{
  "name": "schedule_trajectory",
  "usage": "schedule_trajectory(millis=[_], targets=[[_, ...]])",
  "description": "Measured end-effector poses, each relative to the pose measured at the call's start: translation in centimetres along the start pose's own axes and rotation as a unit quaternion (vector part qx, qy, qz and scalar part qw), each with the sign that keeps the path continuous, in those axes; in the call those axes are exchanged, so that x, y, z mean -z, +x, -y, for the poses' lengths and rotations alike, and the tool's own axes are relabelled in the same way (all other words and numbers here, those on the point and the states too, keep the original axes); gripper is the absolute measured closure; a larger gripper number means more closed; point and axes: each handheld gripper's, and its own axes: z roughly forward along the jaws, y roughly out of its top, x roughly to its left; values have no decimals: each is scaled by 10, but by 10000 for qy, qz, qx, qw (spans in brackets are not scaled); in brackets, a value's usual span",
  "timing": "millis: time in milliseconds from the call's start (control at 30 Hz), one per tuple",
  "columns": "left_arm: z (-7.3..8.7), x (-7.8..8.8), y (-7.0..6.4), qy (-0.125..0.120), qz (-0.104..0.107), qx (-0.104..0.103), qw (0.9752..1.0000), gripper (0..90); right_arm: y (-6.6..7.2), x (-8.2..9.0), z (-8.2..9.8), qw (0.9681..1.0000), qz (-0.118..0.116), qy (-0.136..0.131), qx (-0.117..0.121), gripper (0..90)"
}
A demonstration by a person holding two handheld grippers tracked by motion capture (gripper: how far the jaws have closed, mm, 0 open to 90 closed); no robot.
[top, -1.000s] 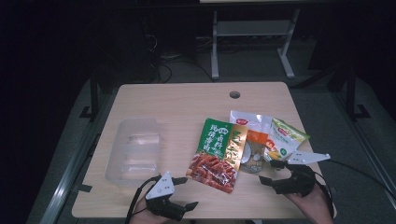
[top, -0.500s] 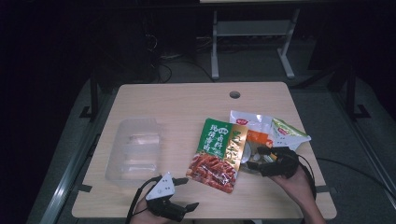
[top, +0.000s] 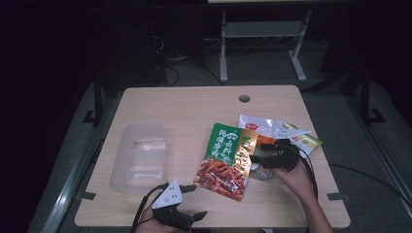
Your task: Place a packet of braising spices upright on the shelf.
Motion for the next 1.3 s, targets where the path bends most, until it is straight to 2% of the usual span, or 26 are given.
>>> schedule_trajectory(millis=[267, 400, 533, 800, 1033, 1300], targets=[[0, -1, -1, 8, 9, 3, 10000, 170, -4, -14, -10, 9999, -40, 99, -91, 287], [0, -1, -1, 15, 22, 2, 10000, 171, -3, -21, -12, 9999, -54, 119, -50, 320], [0, -2, -1, 25, 31, 3, 10000, 170, -2, -25, -13, 9997, -167, 158, -57, 371], [0, -3, -2, 33, 34, -22, 10000, 171, -1, -26, -14, 9991, -391, 15, -132, 443], [0, -4, -2, 33, 49, -3, 10000, 171, -3, -33, -14, 9981, -533, 161, -252, 510], [-1, -4, -2, 57, 50, -29, 10000, 173, 0, -46, -15, 9977, -483, 355, -319, 557]])
